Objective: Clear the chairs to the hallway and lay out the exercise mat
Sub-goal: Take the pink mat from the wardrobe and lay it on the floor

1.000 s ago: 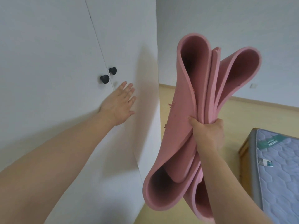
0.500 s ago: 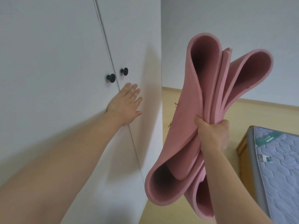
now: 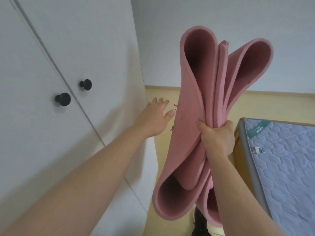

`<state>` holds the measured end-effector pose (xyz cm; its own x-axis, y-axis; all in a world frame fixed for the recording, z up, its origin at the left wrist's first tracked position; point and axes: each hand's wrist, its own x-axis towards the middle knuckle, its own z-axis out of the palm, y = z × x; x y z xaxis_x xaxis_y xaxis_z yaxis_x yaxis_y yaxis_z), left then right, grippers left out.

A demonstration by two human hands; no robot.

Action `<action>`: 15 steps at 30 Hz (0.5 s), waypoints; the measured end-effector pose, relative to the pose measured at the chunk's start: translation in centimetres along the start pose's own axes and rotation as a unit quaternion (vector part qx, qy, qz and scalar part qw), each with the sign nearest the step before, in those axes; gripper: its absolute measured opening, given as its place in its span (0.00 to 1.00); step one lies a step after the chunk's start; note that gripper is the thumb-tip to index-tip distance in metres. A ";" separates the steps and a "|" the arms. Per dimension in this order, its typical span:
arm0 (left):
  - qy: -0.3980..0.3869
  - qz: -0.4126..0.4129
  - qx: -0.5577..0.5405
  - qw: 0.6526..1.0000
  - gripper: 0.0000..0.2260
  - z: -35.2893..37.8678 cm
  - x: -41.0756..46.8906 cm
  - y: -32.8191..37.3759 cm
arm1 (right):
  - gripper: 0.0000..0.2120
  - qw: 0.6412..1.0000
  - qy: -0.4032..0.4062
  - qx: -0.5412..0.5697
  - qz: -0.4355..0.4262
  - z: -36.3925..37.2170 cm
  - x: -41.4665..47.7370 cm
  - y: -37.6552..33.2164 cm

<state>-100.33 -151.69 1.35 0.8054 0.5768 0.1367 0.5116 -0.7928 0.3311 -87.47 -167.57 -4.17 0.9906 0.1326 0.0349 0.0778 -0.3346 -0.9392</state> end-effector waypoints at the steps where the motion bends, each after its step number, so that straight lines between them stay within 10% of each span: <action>1: -0.002 0.001 -0.024 1.000 0.28 0.9 1.6 0.5 | 0.31 1.000 0.008 -0.006 0.001 0.5 1.3 0.2; 15: -0.035 -0.042 -0.241 0.969 0.20 11.2 32.1 4.8 | 0.29 0.996 0.022 -0.091 0.005 9.1 30.0 -0.4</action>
<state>-68.70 -139.20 -3.19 0.7945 0.6063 0.0324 0.3904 -0.5510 0.7376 -58.79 -154.95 -5.81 0.9951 0.0882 0.0453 0.0835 -0.4996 -0.8622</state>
